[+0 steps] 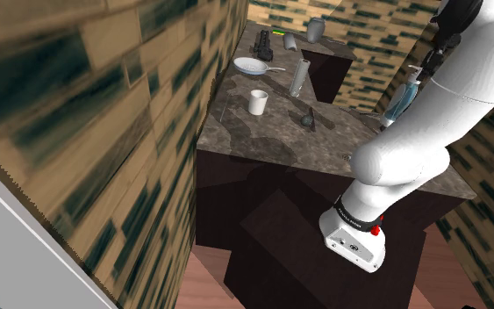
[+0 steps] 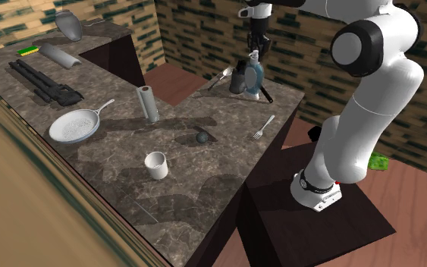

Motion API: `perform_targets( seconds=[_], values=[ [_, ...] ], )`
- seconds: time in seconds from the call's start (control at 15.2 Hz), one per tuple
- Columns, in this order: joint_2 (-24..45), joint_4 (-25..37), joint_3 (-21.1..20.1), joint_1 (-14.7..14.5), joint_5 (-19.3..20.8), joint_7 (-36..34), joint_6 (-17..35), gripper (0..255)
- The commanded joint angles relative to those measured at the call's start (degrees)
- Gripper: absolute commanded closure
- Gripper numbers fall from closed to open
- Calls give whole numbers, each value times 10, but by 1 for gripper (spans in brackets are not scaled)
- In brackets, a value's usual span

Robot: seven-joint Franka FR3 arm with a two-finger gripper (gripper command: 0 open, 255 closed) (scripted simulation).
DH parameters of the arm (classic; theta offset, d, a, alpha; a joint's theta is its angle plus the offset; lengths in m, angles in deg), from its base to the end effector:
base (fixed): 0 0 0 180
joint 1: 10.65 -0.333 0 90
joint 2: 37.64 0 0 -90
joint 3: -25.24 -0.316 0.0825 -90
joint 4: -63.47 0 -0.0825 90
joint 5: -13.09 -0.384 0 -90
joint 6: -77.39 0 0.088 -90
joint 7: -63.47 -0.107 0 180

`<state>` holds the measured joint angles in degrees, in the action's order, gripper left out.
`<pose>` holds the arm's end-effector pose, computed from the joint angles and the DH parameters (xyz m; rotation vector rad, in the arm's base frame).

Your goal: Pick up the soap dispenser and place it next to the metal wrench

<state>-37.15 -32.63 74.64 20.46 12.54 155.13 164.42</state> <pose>0.0923 -0.5366 0.5677 -2.9639 -0.2881 0.0120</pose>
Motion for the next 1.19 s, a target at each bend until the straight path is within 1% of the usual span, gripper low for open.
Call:
perform_targets(
  seconds=[0.0,0.59,1.12],
  values=[
    [-5,-19,-1,-1,3,-3,17,255],
    [-7,-90,-1,-2,4,-3,86,255],
    [5,-143,0,0,-4,4,146,255]
  ],
)
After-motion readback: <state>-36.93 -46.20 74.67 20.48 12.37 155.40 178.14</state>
